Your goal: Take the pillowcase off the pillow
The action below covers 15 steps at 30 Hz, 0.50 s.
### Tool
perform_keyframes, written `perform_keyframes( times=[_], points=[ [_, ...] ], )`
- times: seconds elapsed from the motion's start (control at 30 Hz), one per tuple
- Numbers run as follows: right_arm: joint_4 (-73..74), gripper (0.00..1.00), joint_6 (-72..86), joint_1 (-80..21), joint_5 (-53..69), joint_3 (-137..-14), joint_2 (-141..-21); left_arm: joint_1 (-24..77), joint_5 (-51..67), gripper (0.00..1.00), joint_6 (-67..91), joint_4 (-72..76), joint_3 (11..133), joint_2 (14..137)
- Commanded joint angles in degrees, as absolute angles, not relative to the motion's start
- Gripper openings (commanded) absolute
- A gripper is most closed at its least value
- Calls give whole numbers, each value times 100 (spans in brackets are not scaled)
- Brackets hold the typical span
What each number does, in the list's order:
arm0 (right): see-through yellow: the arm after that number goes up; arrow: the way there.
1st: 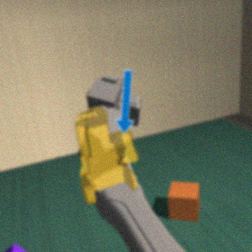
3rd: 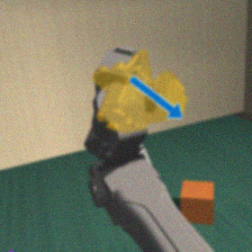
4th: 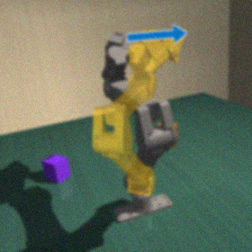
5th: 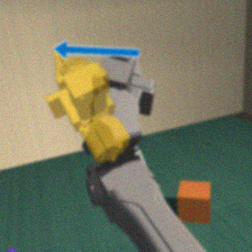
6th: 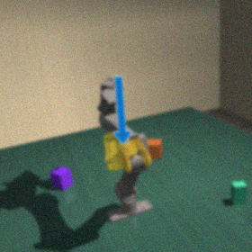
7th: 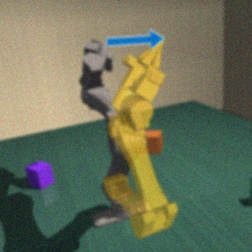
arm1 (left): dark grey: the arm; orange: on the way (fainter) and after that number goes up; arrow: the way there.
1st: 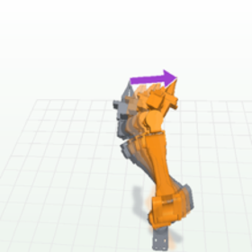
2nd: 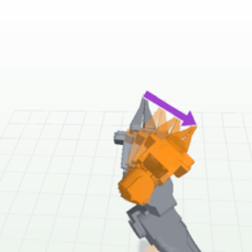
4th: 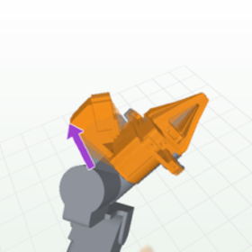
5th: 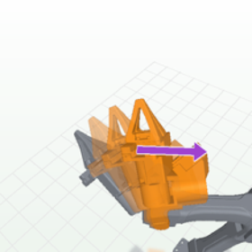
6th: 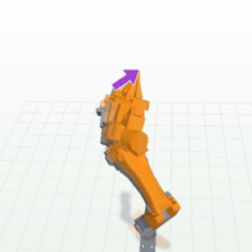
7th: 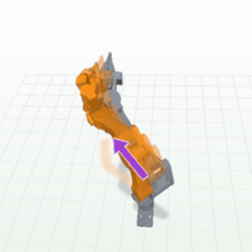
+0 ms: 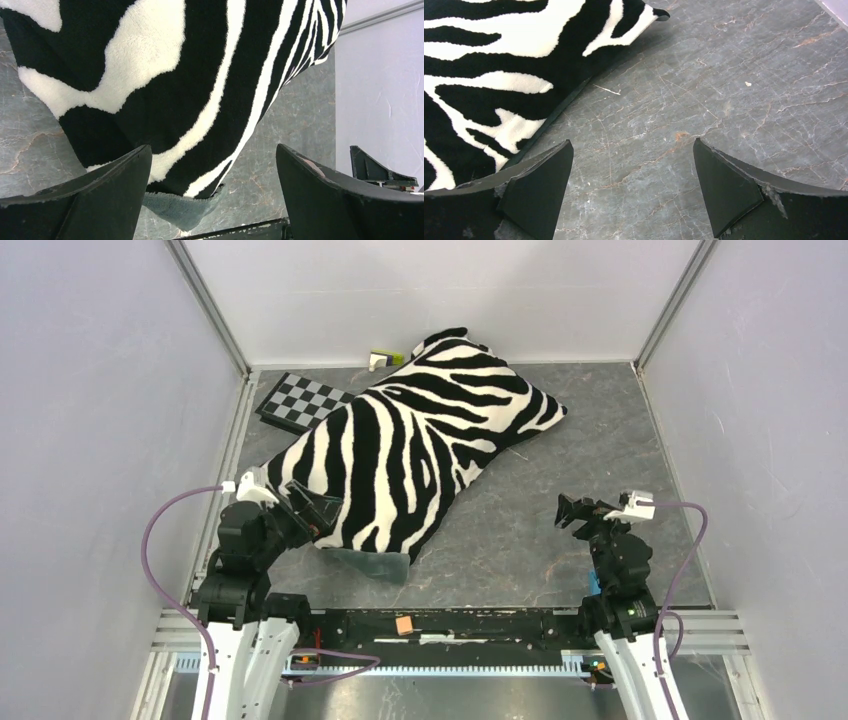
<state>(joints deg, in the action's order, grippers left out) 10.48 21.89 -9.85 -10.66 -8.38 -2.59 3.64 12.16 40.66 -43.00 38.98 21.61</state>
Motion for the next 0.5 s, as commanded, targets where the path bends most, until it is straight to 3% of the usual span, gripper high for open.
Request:
perform_keyframes(
  times=[0.0,0.1,0.33,0.47],
  points=[
    [1008,98,2527,-984,-1309,-789,-448,353,1183,100,3991,-4172,3973,2178],
    [1056,98,2621,-984,-1303,-800,-682,355,1151,100,3991,-4211,3995,2328],
    [-150,97,2791,-983,717,-699,-1430,354,1013,100,4191,-4717,4268,2635],
    [-1652,97,3461,-984,1909,-454,-2325,356,1065,100,4667,-4998,4290,2565]
  ],
)
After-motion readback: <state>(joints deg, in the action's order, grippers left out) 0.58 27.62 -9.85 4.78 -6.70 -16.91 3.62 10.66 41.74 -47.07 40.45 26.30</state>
